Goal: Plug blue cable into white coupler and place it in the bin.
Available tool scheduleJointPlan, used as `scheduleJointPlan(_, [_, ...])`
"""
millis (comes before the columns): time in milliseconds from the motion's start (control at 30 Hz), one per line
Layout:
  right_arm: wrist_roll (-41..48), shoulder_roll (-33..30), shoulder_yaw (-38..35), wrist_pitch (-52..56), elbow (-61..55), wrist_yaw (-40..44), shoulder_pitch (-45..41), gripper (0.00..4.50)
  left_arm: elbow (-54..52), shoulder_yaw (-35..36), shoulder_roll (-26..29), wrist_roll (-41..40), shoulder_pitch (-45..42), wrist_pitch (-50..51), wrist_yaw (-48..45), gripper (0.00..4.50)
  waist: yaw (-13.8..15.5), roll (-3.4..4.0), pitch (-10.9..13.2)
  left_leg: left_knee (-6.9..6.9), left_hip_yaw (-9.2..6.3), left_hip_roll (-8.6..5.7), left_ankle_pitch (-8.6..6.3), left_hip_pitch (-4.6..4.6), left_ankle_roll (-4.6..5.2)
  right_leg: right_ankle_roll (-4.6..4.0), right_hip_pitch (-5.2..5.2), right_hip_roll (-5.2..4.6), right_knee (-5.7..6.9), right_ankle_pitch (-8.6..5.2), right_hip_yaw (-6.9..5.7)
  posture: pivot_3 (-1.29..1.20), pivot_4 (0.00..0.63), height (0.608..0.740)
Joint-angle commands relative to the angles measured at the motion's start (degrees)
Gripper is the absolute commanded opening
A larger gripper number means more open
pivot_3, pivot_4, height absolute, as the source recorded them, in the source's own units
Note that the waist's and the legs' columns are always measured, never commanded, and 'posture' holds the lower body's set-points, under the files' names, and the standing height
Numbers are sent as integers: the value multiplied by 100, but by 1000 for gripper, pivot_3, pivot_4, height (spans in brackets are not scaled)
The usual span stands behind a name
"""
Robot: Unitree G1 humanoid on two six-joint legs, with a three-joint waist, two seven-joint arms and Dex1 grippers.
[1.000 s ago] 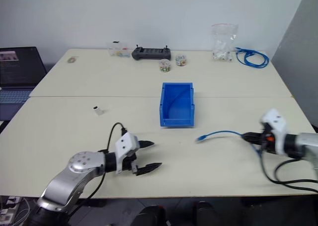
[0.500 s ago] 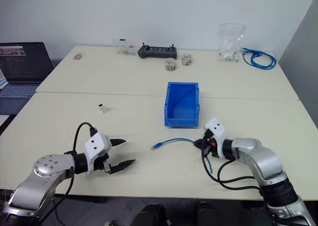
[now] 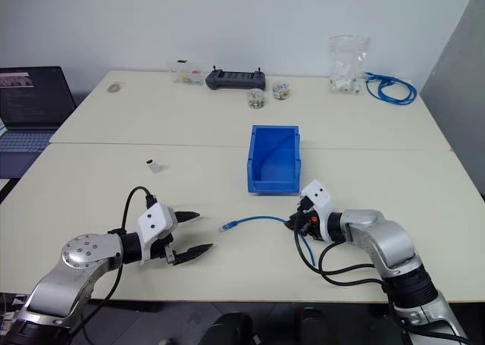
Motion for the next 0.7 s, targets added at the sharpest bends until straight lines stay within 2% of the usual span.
scheduleJointPlan(33, [255, 6, -374, 39, -363, -22, -73, 2173, -13, -77, -60, 43, -114, -129, -2, 4500, 0, 0, 0, 0, 0, 0, 0, 0, 0, 0, 0, 0, 0, 0, 0, 0, 150, 740])
scheduleJointPlan(67, [219, -36, -408, -85, -409, -28, -50, 2289, -4, -97, -81, 56, -135, -145, -5, 4500, 1, 0, 0, 0, 0, 0, 0, 0, 0, 0, 0, 0, 0, 0, 0, 0, 150, 740])
scheduleJointPlan(100, [220, -98, -459, -226, -461, 31, -9, 2639, 14, -117, -104, 76, -159, -177, 1, 4500, 1, 0, 0, 0, 0, 0, 0, 0, 0, 0, 0, 0, 0, 0, 0, 0, 150, 740])
scheduleJointPlan(233, [517, -638, -603, -765, -1124, 830, 431, 3559, 103, -245, -135, 208, -213, -267, 33, 4500, 3, 0, 1, 0, 1, -1, 0, -1, 0, 3, 1, 0, -2, -2, 0, 0, 150, 740])
scheduleJointPlan(300, [871, -917, -688, -831, -1609, 1275, 632, 3559, 176, -343, -142, 324, -249, -296, 64, 4500, 18, -1, 2, 0, -1, -2, -1, -4, 1, 6, 0, 0, -3, -3, -3, 0, 150, 740])
scheduleJointPlan(400, [1308, -1127, -682, -628, -2050, 1519, 711, 3559, 394, -508, -230, 533, -425, -258, 171, 4500, 12, 0, 5, 0, -2, -1, -1, -1, 2, 16, 2, 0, -2, -8, -4, 0, 150, 740])
scheduleJointPlan(533, [1233, -1242, -466, -813, -2129, 1574, 743, 3559, 703, -792, -410, 744, -741, -300, 189, 4500, 15, -1, 3, 2, -6, 1, -1, 8, 3, 29, 12, 3, -1, -15, -7, 0, 150, 740])
scheduleJointPlan(667, [1194, -1267, -421, -904, -2074, 1541, 721, 3559, 824, -1063, -352, 928, -873, -292, 11, 4500, 17, 0, 2, 2, -6, -1, -1, 7, 3, 30, 12, 1, -2, -15, -7, 0, 150, 740])
scheduleJointPlan(700, [1220, -1266, -439, -912, -2067, 1541, 710, 3577, 856, -1115, -319, 986, -901, -271, -20, 4314, 18, 0, 2, 2, -6, -1, -1, 7, 3, 30, 12, 0, -2, -15, -6, 0, 150, 740])
